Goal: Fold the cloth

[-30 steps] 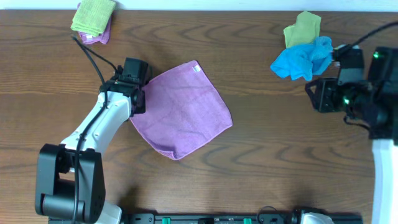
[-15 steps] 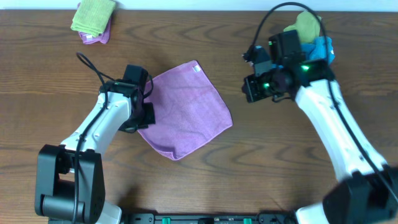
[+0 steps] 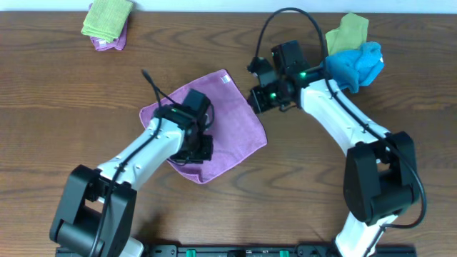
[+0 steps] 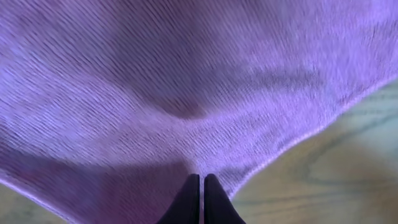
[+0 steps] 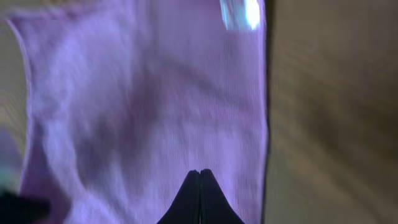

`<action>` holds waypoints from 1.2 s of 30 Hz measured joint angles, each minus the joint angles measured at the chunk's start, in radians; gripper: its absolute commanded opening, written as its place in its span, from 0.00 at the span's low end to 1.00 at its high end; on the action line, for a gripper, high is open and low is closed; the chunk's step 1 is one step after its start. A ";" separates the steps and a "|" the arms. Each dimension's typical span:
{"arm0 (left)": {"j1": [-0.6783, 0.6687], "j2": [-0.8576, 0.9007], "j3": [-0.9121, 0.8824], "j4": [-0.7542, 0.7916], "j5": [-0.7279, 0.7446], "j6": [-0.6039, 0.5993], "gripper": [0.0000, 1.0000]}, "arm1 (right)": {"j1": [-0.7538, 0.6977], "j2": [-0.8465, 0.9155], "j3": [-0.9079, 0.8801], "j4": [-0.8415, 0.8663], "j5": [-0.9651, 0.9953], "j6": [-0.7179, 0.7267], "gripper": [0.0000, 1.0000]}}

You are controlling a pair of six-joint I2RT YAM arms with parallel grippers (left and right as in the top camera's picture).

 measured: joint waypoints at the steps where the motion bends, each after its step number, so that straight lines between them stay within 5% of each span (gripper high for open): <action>1: -0.009 0.000 0.000 -0.011 -0.002 0.000 0.06 | 0.008 0.000 -0.002 0.031 -0.002 0.002 0.01; 10: -0.047 -0.007 -0.065 -0.031 -0.069 -0.031 0.06 | 0.057 0.098 0.000 0.246 0.025 0.060 0.02; 24: -0.047 -0.007 -0.137 -0.089 -0.225 -0.037 0.06 | 0.057 0.119 0.005 0.109 0.028 0.077 0.01; 36: -0.047 -0.007 -0.138 -0.087 -0.342 -0.067 0.06 | 0.056 0.118 0.162 -0.171 0.084 0.009 0.02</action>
